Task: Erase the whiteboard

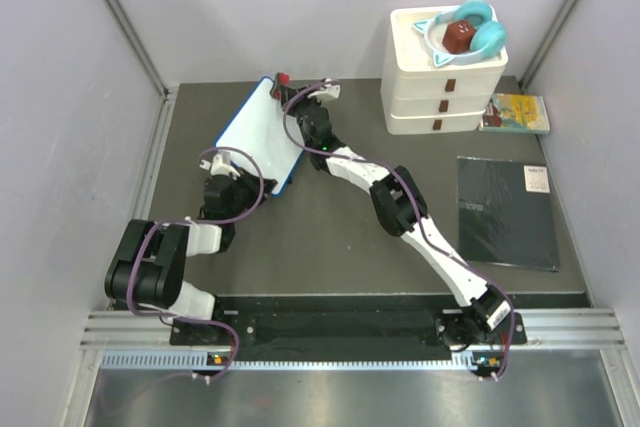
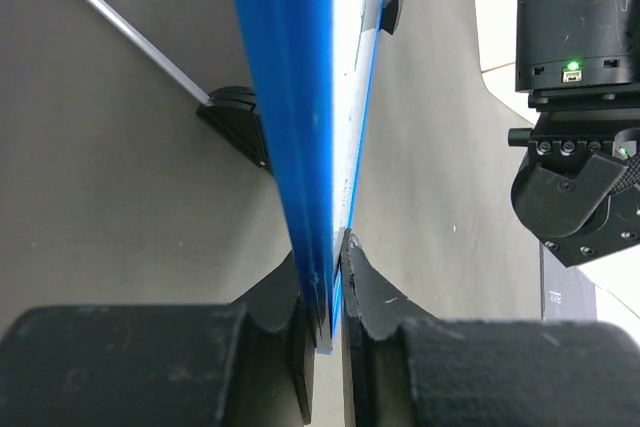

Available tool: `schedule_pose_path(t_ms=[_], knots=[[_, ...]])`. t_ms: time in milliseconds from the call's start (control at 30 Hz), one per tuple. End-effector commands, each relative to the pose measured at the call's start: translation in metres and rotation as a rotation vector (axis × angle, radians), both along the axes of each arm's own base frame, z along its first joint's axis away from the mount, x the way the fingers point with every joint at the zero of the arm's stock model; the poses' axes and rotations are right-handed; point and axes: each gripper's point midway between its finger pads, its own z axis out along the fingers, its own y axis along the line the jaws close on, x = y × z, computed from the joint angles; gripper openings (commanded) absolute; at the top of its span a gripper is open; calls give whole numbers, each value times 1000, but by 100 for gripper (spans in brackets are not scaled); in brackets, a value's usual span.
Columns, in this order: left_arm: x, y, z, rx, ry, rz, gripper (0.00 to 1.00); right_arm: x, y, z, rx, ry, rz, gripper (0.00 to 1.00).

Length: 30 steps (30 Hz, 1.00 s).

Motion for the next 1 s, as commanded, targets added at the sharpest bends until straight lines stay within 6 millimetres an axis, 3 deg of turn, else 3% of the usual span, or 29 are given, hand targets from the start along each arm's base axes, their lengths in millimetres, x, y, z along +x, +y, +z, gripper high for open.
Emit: schedule_pose_path(t_ms=[0,167,300,467,700,800,833,867,967], knots=[[-117,-18,-107,26,549,-178,0,-35,43,19,-26,-76,95,0],[-118,-19,-109,32,552,-181,0,-57,64,22,-33,-91,156,0],[-119,-20,-109,30,549,-187,0,-57,64,25,-35,-101,124,0],[-120,-20,-109,35,544,-190,0,-35,38,13,19,-38,20,0],[-123,-23,-108,39,538,-207,0,5,-9,-19,83,91,-117,0],[-123,-23,-108,44,535,-207,0,8,-14,-23,59,91,-113,0],[-122,-23,-108,42,533,-207,0,6,-12,-13,61,69,-95,0],[-122,-23,-107,42,532,-210,0,5,-12,-21,45,79,-92,0],[-122,-23,-107,46,530,-210,0,-1,-5,-14,34,53,-42,0]])
